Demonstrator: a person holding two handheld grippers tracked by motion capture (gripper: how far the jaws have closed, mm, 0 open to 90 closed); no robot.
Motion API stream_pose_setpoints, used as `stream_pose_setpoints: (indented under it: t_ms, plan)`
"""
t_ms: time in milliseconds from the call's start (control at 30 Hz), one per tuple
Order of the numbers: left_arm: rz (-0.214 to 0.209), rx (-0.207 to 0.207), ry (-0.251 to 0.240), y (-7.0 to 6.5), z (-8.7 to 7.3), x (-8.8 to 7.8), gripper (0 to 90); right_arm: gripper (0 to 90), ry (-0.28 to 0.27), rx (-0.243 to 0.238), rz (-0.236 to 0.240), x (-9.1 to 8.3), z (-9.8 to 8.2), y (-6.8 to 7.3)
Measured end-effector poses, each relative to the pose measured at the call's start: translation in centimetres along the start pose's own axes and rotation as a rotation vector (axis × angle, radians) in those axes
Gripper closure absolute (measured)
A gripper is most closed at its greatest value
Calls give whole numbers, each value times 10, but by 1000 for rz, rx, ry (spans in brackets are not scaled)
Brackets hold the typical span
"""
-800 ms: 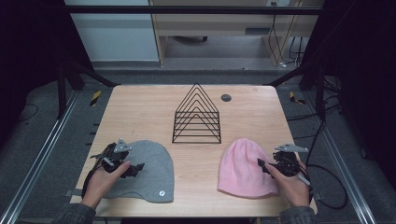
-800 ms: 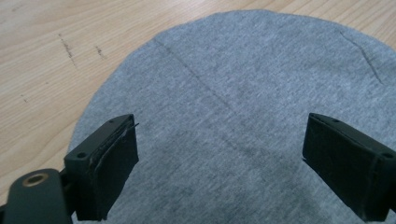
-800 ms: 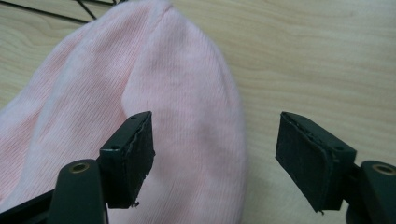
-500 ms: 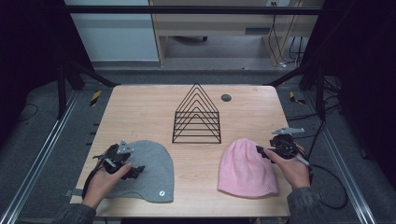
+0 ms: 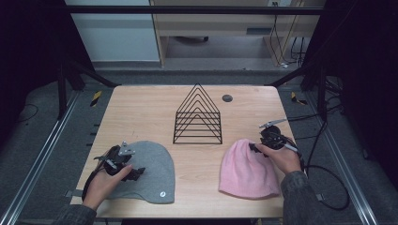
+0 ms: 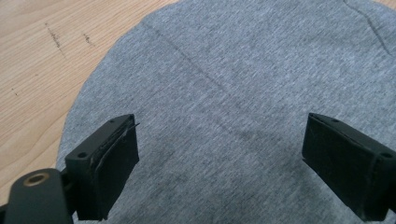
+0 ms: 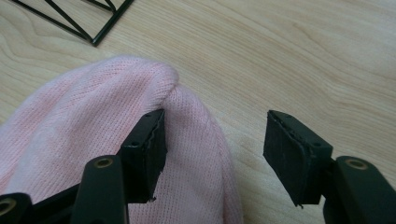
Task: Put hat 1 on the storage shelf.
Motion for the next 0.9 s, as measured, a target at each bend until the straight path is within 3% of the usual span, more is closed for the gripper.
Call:
stream_pose_setpoints:
  t_ms: [167,433,567,900]
  plan:
    - [2,1,2,0,0,0,101,381,-4,42,15,5,-2,-1]
    - [4,3,1,1,0,-1,101,422,39,16,6,12,-10,3]
    - [5,0,-1,1,0,-1,101,476,47,0,-6,15,-10,6]
    - [8,-3,-4,2,0,-2,101,655,68,-3,21,16,-11,11]
Point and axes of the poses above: each handheld gripper's, and its own axes: x roughly forward along the jaws, z roughly out of its top, y roughly to its left, the point moved 10 cm from there along x, roughly forward along the jaws, and after that the axes turned 4 degrees about -x, right-handed, at the moved point
